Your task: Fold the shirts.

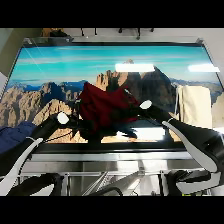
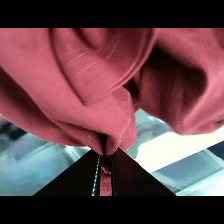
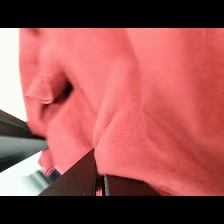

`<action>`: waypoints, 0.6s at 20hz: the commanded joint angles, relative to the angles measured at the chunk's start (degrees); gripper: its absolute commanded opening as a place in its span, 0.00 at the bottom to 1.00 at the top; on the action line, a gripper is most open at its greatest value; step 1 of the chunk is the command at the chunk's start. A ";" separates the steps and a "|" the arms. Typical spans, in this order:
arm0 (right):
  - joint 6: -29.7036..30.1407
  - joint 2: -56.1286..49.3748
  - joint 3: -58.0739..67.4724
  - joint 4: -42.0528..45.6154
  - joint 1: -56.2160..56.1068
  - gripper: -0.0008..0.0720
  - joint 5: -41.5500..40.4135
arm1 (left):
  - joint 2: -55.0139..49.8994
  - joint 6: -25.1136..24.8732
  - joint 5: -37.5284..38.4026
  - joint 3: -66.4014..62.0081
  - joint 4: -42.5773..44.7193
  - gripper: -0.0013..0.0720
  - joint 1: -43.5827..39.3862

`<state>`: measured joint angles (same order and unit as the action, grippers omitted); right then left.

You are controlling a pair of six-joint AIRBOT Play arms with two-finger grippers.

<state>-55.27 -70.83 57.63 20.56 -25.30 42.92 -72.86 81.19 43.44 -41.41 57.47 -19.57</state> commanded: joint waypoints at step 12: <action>-0.42 22.73 2.67 -4.31 13.81 0.04 15.69 | 30.23 2.86 8.81 -0.42 5.79 0.04 15.02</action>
<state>-55.48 -49.71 60.18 16.99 -11.27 56.27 -47.18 83.94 51.57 -41.74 62.98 -4.32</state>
